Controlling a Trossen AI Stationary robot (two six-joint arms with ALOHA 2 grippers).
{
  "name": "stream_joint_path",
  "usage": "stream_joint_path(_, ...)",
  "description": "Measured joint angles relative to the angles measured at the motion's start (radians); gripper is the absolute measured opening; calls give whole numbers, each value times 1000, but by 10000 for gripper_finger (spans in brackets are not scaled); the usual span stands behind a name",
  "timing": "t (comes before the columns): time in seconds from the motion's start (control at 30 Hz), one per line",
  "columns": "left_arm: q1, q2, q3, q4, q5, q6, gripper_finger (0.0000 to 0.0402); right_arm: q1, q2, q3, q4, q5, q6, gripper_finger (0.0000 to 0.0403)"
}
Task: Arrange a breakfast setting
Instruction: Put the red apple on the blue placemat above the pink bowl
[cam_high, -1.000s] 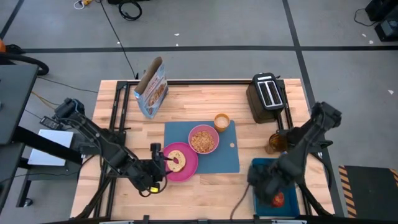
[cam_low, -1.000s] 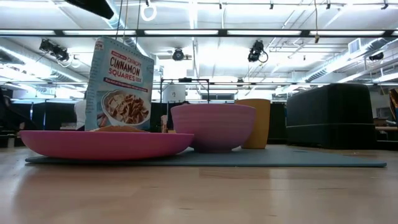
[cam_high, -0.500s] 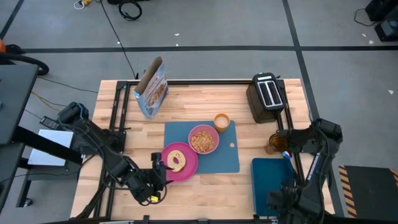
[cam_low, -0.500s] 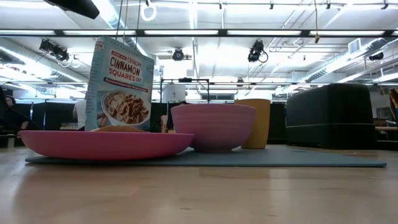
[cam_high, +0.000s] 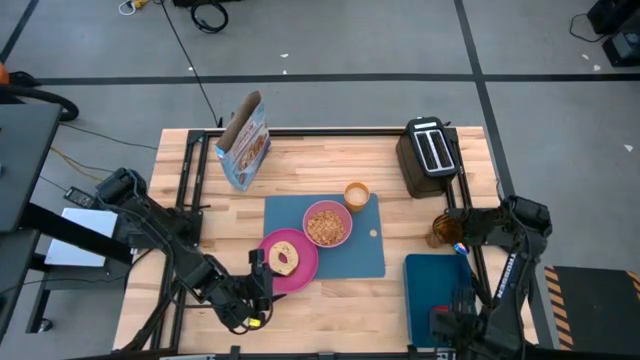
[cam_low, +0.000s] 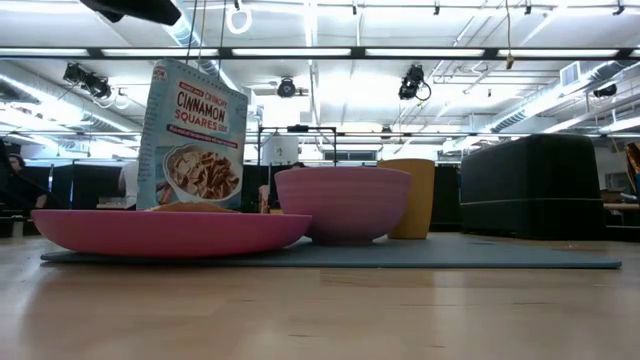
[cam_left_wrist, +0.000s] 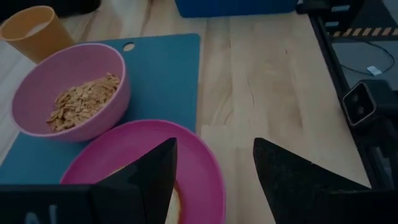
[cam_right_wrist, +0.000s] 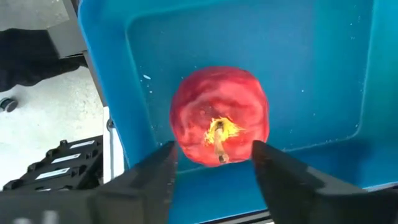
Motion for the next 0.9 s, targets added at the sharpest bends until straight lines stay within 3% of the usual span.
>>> stream_joint_path(0.23,-4,0,0,2,-3,-11,219,10,14,-2,0,16,-11,127)
stream_joint_path(0.9,-8,0,0,2,-3,-6,219,14,12,-62,71,-30,-45,91)
